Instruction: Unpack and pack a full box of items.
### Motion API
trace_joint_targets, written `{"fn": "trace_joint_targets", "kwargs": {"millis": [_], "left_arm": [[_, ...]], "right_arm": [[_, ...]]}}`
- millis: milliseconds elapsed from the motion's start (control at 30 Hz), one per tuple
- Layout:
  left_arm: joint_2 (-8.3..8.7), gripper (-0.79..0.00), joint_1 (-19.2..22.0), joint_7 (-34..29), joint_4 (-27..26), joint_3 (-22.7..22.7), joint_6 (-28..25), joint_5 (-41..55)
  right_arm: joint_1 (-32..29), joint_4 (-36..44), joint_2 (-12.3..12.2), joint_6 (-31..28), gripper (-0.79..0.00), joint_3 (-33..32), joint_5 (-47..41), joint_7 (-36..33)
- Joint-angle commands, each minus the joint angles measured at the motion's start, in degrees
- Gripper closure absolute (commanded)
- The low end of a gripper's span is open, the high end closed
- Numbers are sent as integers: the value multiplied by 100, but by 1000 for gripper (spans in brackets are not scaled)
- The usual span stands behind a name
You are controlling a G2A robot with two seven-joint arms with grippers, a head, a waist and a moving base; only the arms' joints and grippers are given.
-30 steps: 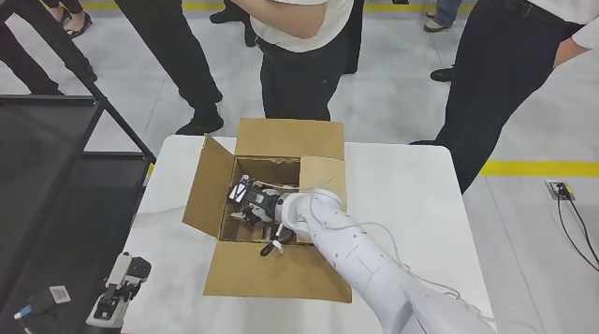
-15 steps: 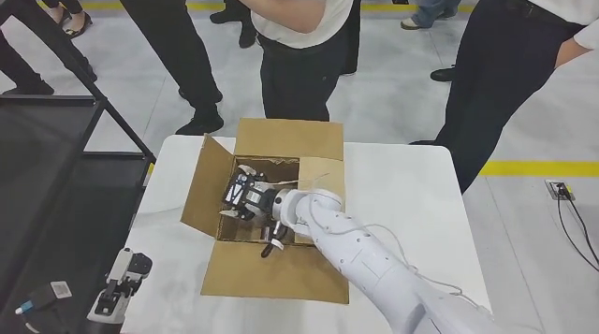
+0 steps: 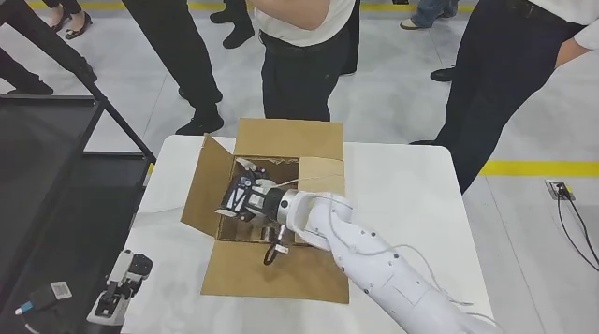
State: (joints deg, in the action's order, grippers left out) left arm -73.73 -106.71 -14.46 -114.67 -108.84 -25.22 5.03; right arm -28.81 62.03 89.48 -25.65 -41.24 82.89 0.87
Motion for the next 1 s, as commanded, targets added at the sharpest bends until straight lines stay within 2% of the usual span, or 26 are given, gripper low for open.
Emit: {"fn": "trace_joint_targets", "kwargs": {"millis": [0, 100, 533, 733, 967], "left_arm": [[6, -785, -26, -104, -11, -2, -89, -29], [14, -785, -84, -253, -23, -10, -175, -28], [20, -785, -63, -310, -41, -15, -119, -48], [39, -785, 512, -81, -120, 77, 220, -473], [85, -785, 1230, -257, -91, 419, 538, -1275]], "right_arm": [[-317, 663, -161, -278, -785, -315, 58, -249], [-664, 1281, -326, -740, -785, -652, 52, -684], [-701, 1296, -328, -702, -785, -665, 33, -669], [-888, 1494, -372, -728, -785, -935, -227, -345], [-1474, 2019, -552, -1031, -785, -1496, -347, 27]]}}
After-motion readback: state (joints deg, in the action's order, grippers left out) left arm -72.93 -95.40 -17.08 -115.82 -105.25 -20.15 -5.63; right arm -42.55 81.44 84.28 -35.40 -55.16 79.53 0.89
